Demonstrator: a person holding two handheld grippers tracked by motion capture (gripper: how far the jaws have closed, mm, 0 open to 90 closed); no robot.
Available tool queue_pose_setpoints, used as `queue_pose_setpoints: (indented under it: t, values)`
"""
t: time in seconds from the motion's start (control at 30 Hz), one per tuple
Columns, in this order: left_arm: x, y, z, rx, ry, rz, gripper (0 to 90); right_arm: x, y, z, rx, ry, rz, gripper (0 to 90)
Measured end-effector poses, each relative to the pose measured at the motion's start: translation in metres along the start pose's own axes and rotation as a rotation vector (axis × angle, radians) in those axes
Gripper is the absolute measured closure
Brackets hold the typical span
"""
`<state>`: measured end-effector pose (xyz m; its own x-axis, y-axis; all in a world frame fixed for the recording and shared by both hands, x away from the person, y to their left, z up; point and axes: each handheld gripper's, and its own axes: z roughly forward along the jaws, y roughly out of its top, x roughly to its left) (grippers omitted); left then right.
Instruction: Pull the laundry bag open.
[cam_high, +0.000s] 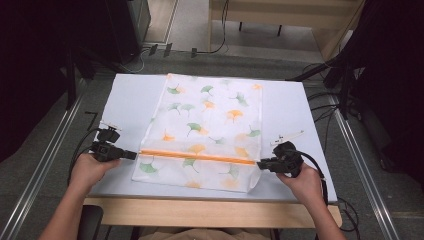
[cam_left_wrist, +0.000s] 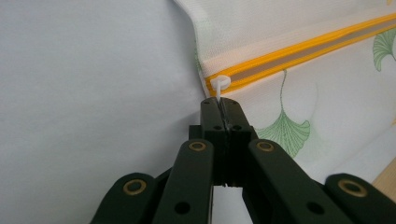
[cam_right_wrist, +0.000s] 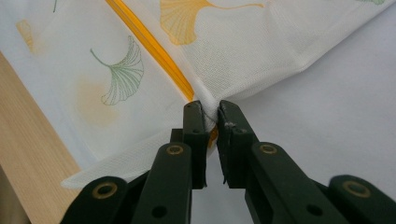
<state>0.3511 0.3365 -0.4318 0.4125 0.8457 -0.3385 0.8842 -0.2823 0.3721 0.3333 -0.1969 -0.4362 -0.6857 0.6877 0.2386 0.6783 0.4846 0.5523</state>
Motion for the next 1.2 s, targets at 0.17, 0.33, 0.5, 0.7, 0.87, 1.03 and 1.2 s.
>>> queue_pose_setpoints:
  t: [0.17, 0.33, 0.5, 0.7, 0.87, 1.03, 1.2]
  values:
    - [-0.006, 0.000, 0.002, 0.010, -0.012, 0.013, 90.0, -0.007, -0.003, 0.002, 0.012, -0.013, 0.022, 83.6]
    - [-0.010, -0.002, 0.003, 0.020, -0.017, 0.025, 90.0, -0.013, -0.005, 0.003, 0.015, -0.020, 0.031, 82.9]
    - [-0.013, -0.004, 0.003, 0.020, -0.028, 0.029, 90.0, -0.016, -0.006, 0.003, 0.005, -0.030, 0.039, 82.9]
    - [-0.014, -0.006, 0.004, 0.014, -0.038, 0.026, 90.0, -0.021, -0.005, 0.005, 0.006, -0.035, 0.047, 82.2]
    - [-0.016, -0.008, 0.004, 0.012, -0.047, 0.025, 90.0, -0.025, -0.005, 0.006, 0.001, -0.039, 0.062, 81.0]
    - [-0.016, -0.009, 0.004, 0.016, -0.050, 0.031, 90.0, -0.028, -0.005, 0.006, 0.006, -0.039, 0.067, 77.3]
    - [-0.017, -0.010, 0.006, 0.020, -0.049, 0.027, 90.0, -0.029, -0.006, 0.001, -0.020, -0.050, 0.065, 68.0]
